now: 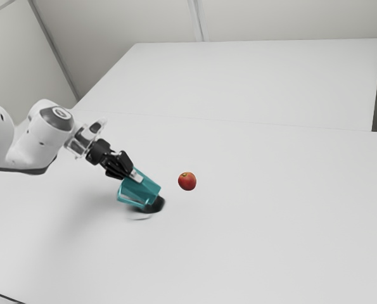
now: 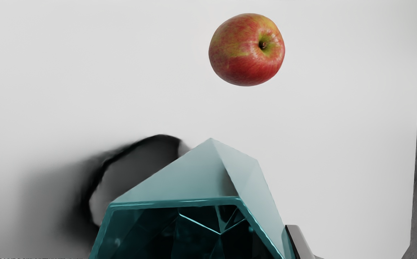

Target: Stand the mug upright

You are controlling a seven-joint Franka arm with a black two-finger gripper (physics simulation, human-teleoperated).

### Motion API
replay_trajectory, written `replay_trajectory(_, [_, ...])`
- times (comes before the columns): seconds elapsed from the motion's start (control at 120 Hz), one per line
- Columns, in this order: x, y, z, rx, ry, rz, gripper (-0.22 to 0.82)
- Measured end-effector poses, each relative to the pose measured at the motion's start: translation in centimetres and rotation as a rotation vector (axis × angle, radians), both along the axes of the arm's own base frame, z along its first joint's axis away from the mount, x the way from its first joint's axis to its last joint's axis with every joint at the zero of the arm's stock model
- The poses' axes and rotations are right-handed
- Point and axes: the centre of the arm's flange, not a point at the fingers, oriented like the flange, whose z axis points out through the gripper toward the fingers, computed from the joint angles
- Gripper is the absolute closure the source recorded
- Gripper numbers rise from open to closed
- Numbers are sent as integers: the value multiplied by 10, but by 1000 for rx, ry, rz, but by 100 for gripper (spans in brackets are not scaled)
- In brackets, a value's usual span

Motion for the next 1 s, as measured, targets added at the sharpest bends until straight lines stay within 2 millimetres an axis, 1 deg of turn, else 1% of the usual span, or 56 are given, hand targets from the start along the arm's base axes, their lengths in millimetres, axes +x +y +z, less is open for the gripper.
replay_trajectory(0.083, [-2,-4,24,55,-40,-34,77])
replay_trajectory(0.15, [-6,-11,43,130,-74,-84,77])
replay_trajectory(0.258, [-19,-26,58,260,-109,-168,78])
replay_trajectory(0.333, [-24,-38,66,377,-131,-250,78])
replay_trajectory(0.467, [-22,-79,67,581,-174,-425,78])
replay_trajectory(0.583, [-18,-103,68,733,-208,-532,78])
replay_trajectory(0.683, [-17,-116,65,837,-222,-586,78])
replay_trajectory(0.8, [-20,-133,58,920,-225,-622,78])
replay_trajectory(1.0, [-15,-140,43,968,-206,-583,78])
